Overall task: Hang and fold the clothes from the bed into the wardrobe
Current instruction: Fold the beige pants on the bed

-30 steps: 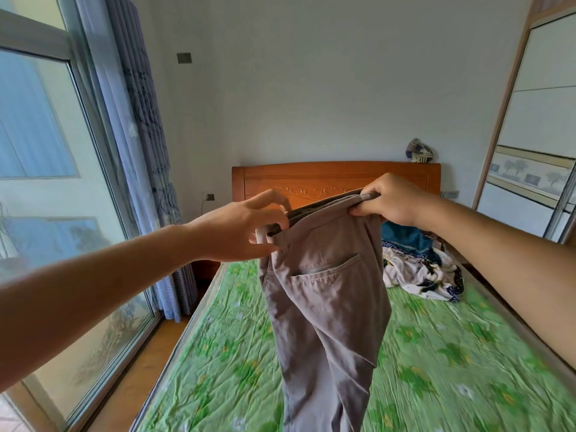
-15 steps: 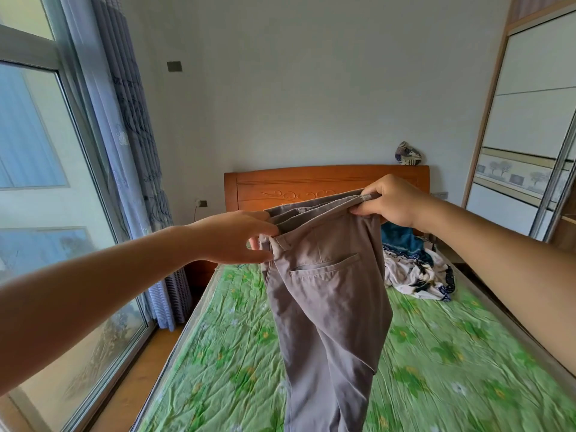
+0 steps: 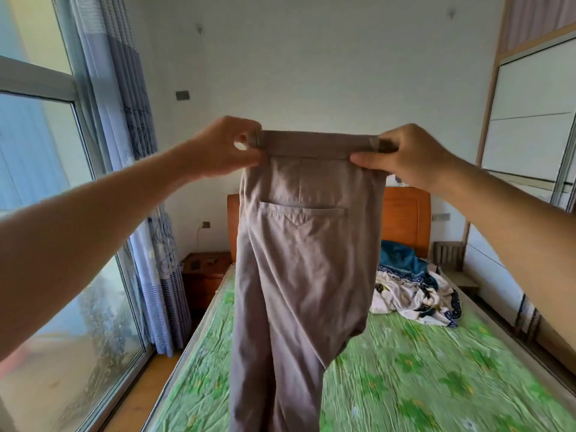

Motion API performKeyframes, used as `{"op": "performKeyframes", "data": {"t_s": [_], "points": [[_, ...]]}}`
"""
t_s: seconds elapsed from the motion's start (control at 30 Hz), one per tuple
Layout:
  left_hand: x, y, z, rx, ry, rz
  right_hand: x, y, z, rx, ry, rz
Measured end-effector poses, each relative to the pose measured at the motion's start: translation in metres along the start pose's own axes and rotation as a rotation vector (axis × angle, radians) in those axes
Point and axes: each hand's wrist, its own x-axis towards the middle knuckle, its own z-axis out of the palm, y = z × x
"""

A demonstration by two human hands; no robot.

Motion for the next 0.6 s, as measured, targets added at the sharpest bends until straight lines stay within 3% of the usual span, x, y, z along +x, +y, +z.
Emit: {"op": "performKeyframes", "data": {"t_s": [0.03,0.13,0.17,0.27,0.3,0.37,0.43,0.6], "points": [[-0.001,0.004,-0.003,0.003,-0.032,-0.01,0.0,-0.002,-0.003,0.04,-0.061,0.024],[-0.001,0.008,-0.005,0.203,-0.227,-0.031,-0.001,-0.006,0.002,-0.166,-0.289,0.104],[0.002,0.01,-0.008,0.206,-0.181,-0.025,0.003,-0.008,0.003,-0.183,-0.237,0.09],[0.01,0.008,-0.018,-0.02,0.071,-0.003,0.015,-0.011,-0.009,0.167,0.002,0.049],[0.008,0.008,-0.019,-0.019,0.049,-0.008,0.015,-0.012,-0.011,0.203,-0.017,0.052],[0.003,0.002,-0.014,0.102,-0.115,-0.032,0.013,-0.01,-0.007,0.031,-0.147,0.084],[0.0,-0.003,-0.006,0.135,-0.196,-0.064,0.01,-0.003,0.003,-0.121,-0.159,0.089],[0.0,-0.008,-0.002,-0.076,-0.143,-0.137,0.004,0.002,0.006,0.135,-0.059,0.111]]}}
